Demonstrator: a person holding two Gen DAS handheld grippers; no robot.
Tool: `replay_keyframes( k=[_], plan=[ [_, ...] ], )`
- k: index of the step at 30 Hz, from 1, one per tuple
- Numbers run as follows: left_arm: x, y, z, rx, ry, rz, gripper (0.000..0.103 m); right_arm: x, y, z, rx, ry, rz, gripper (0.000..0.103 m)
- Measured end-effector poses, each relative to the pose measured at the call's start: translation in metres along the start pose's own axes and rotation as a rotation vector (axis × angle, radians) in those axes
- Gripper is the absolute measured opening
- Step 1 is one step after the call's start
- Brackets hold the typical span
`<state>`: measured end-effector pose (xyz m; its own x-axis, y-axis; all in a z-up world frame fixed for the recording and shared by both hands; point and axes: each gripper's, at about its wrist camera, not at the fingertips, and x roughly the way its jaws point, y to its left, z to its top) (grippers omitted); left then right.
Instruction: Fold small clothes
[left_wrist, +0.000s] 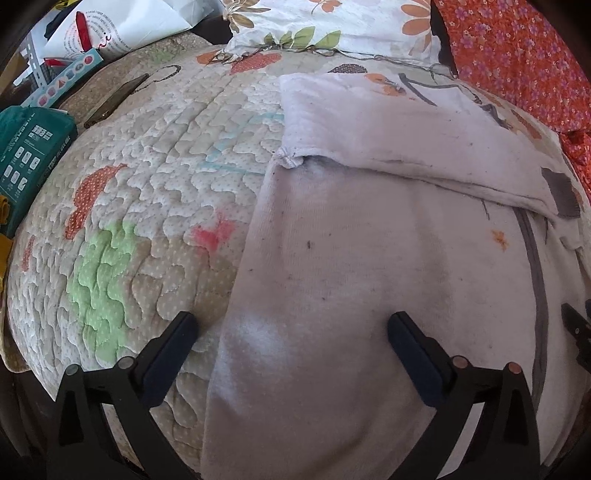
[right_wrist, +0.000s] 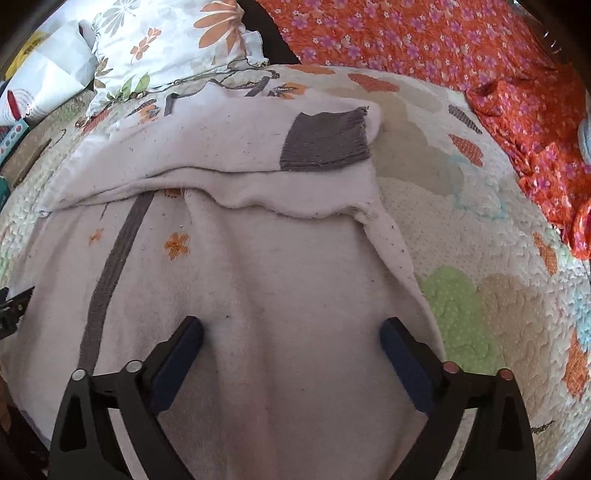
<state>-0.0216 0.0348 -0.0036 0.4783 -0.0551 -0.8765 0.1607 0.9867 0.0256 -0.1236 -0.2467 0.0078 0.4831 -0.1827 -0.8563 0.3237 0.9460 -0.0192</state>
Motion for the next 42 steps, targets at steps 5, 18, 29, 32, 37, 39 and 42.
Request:
replay_keyframes(
  k=[5,18,29,32,37,39,42],
  plan=[
    [0.0003,-0.0011,-0.0013,-0.006,-0.005,0.011,0.103,0.0018,-0.0023,-0.001,0.022,-0.035,-0.002,0.103],
    [0.0019,0.0,-0.001,-0.011,0.01,0.011,0.103,0.0032,-0.0002,0.0011,0.057,-0.022,-0.028,0.103],
    [0.001,0.0004,-0.0025,-0.008,0.0,0.013,0.103,0.0013,0.0002,-0.0035,0.063,-0.055,-0.031,0.103],
    [0.0002,-0.0004,-0.0026,-0.007,-0.001,0.014,0.103,0.0011,0.0003,-0.0043,0.058,-0.063,-0.033,0.103],
    [-0.0001,-0.0003,-0.0027,-0.006,-0.004,0.014,0.103,0.0011,-0.0002,-0.0047,0.056,-0.065,-0.034,0.103],
    [-0.0007,-0.0008,-0.0026,-0.007,-0.005,0.015,0.103,0.001,-0.0004,-0.0048,0.055,-0.065,-0.035,0.103],
    [-0.0008,-0.0008,-0.0027,-0.008,-0.004,0.015,0.103,0.001,-0.0001,-0.0049,0.054,-0.065,-0.035,0.103]
  ],
)
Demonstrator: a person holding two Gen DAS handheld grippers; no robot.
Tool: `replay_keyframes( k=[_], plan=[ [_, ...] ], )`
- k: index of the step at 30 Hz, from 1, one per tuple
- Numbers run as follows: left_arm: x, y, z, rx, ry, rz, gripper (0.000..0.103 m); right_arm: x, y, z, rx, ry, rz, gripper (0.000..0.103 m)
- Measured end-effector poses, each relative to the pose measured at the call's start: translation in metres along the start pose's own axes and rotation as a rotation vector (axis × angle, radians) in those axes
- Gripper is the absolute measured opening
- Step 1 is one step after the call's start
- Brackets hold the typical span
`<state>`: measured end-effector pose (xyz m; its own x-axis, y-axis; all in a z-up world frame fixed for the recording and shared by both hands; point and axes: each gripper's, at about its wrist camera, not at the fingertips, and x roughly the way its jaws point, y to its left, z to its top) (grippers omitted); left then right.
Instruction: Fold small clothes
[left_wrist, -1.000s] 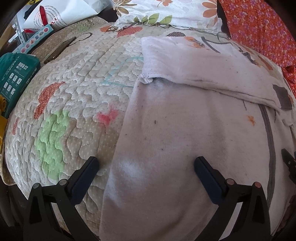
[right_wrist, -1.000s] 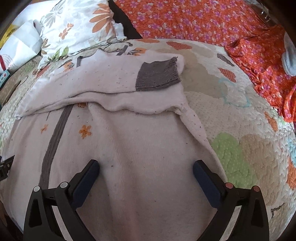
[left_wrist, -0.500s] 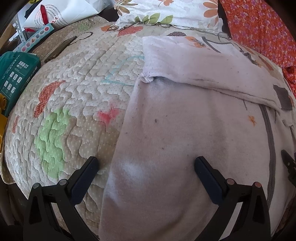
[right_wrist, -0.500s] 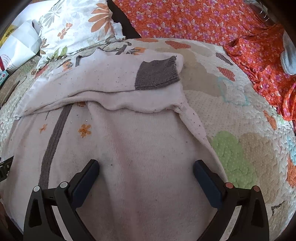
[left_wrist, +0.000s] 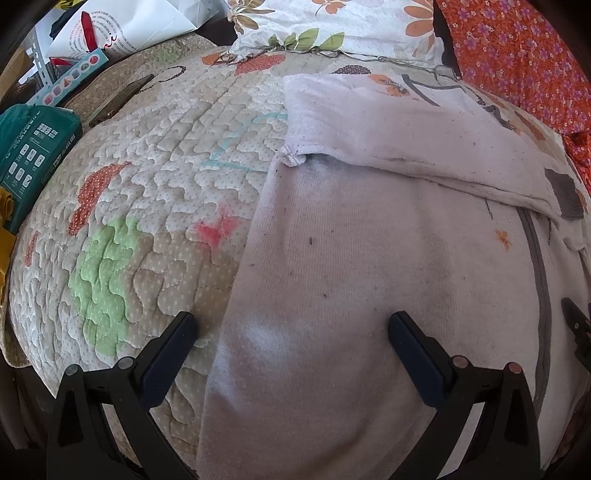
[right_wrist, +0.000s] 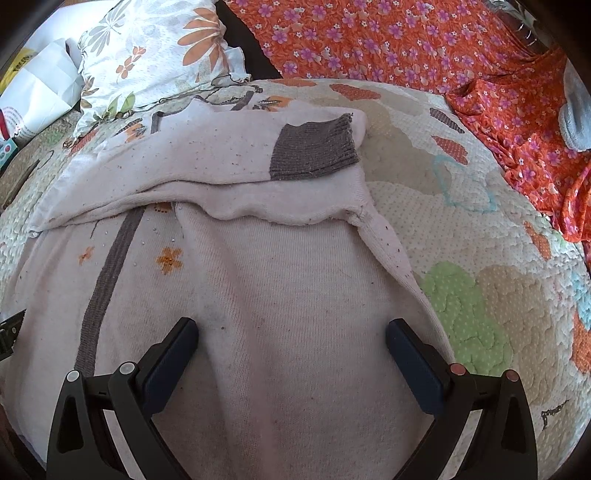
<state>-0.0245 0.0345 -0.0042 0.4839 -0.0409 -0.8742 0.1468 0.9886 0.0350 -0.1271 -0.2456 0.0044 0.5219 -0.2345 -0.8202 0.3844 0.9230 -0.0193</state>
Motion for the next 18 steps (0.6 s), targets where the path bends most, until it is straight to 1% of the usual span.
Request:
replay_keyframes(
  k=[18],
  plan=[
    [0.001,-0.0004,-0.0011,-0.004,-0.006,0.001,0.103,0.0007,-0.0021,0.0009,-0.002,-0.006,-0.004,0.103]
  ],
)
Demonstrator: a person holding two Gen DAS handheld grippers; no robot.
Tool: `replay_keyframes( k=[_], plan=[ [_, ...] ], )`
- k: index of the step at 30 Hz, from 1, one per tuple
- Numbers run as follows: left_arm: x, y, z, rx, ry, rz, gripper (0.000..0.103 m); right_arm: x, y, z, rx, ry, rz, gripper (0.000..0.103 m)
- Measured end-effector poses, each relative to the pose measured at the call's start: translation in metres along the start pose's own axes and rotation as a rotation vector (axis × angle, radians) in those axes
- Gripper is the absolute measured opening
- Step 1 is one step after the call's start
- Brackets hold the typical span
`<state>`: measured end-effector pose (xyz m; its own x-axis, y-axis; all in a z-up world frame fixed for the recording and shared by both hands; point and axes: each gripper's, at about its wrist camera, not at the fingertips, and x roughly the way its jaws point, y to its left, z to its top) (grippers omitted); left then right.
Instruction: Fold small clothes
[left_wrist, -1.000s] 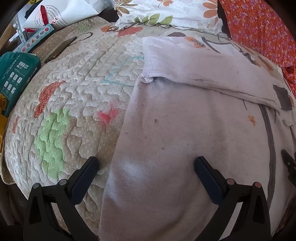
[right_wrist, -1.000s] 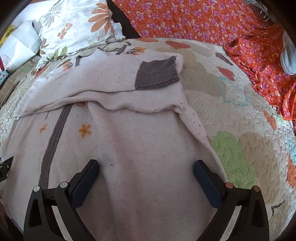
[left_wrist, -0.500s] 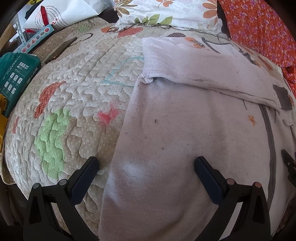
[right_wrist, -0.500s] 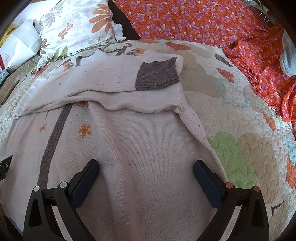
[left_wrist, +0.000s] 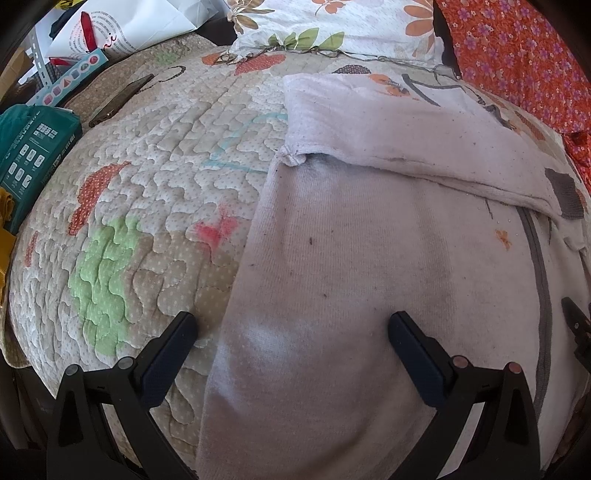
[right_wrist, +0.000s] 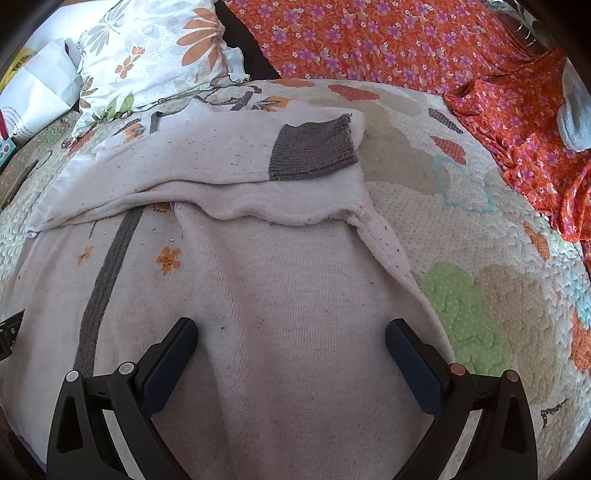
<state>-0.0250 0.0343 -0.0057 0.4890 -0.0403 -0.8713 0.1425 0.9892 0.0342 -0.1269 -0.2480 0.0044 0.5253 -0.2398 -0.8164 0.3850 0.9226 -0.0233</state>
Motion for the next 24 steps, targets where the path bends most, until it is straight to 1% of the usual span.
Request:
replay_keyframes(
  k=[9,16,22,23,24],
  plan=[
    [0.0,0.0,-0.001,0.012,-0.009,0.006,0.103,-0.001,0.0,-0.002,0.001,-0.011,-0.003,0.103],
    [-0.001,-0.001,-0.001,0.013,-0.008,0.003,0.103,-0.004,0.003,-0.004,0.006,-0.02,-0.033,0.103],
    [-0.003,0.003,0.002,0.02,0.007,-0.038,0.103,-0.002,0.0,-0.001,0.012,0.006,-0.017,0.103],
    [-0.005,0.006,0.003,0.017,0.014,-0.057,0.102,-0.002,-0.001,-0.002,0.014,-0.001,-0.013,0.103],
    [-0.007,0.009,0.004,0.01,0.016,-0.074,0.094,-0.002,-0.001,-0.003,0.016,-0.005,-0.01,0.103]
  ],
)
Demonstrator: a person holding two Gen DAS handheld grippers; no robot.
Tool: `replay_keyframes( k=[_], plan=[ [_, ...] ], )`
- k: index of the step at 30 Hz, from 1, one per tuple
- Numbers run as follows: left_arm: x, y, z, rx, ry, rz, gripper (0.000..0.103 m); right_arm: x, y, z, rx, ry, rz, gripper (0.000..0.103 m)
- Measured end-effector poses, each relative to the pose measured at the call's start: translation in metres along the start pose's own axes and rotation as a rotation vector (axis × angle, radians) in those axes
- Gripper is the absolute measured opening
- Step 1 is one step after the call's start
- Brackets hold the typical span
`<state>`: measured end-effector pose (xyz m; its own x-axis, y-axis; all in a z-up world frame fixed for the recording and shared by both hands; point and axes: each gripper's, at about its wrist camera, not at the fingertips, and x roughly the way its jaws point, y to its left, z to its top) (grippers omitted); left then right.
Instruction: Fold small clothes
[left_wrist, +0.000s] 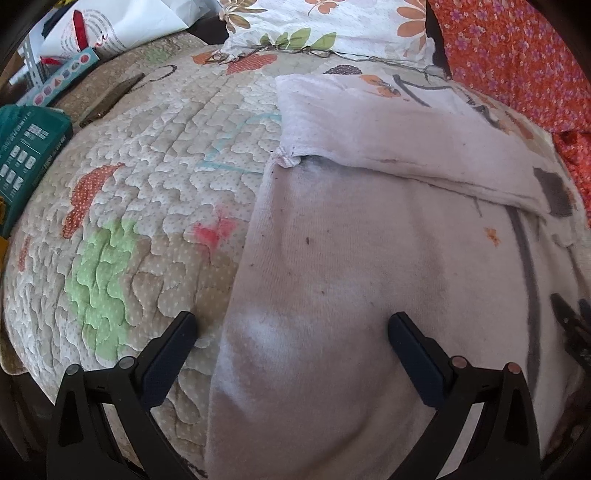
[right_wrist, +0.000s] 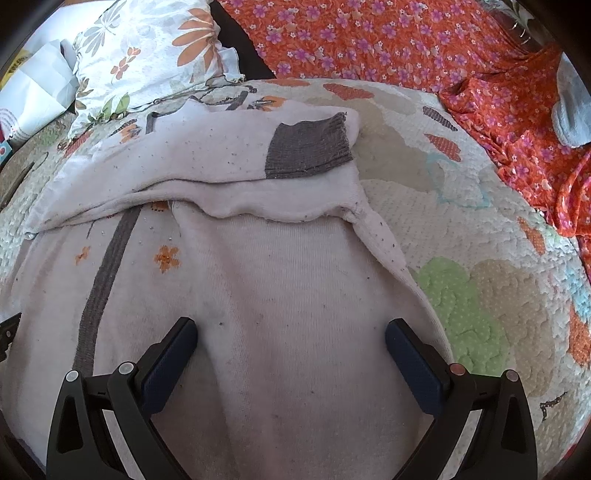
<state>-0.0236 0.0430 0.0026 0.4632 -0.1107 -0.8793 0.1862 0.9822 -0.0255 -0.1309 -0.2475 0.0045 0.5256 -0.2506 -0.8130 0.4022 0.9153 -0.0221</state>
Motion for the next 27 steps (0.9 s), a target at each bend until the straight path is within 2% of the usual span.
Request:
replay_keyframes(
  k=[1,2,3,7,12,14,15,17,20,23,26,27],
  plan=[
    [-0.003,0.004,0.001,-0.011,-0.002,-0.017,0.088,-0.001,-0.001,-0.001,0.006,-0.007,0.007,0.103],
    [-0.009,0.011,0.004,-0.031,-0.011,-0.038,0.074,-0.001,-0.002,-0.001,0.012,-0.009,0.011,0.103],
    [-0.013,0.017,0.006,-0.048,-0.016,-0.054,0.066,-0.001,-0.002,-0.002,0.014,-0.008,0.015,0.103],
    [-0.032,0.051,0.01,-0.147,-0.051,-0.115,0.066,-0.001,-0.003,-0.001,0.0,0.002,0.031,0.103],
    [-0.053,0.079,0.002,-0.184,-0.097,-0.151,0.066,-0.009,-0.001,-0.003,-0.03,0.046,0.034,0.101],
    [-0.059,0.088,-0.009,-0.196,-0.105,-0.162,0.066,-0.026,-0.002,-0.004,-0.037,0.047,0.063,0.08],
    [-0.06,0.092,-0.014,-0.204,-0.101,-0.174,0.066,-0.035,-0.005,-0.005,-0.026,0.037,0.083,0.077],
    [-0.056,0.098,-0.027,-0.227,-0.067,-0.216,0.066,-0.06,-0.021,-0.011,0.05,-0.009,0.14,0.077],
    [-0.042,0.103,-0.045,-0.261,0.012,-0.277,0.065,-0.083,-0.056,-0.03,0.191,-0.018,0.169,0.078],
    [-0.031,0.098,-0.058,-0.267,0.071,-0.302,0.062,-0.084,-0.094,-0.059,0.316,0.046,0.149,0.078],
    [-0.035,0.086,-0.063,-0.227,0.066,-0.286,0.062,-0.074,-0.116,-0.085,0.419,0.135,0.158,0.078],
    [-0.035,0.083,-0.065,-0.223,0.068,-0.293,0.062,-0.074,-0.118,-0.09,0.435,0.136,0.174,0.078]
  ],
)
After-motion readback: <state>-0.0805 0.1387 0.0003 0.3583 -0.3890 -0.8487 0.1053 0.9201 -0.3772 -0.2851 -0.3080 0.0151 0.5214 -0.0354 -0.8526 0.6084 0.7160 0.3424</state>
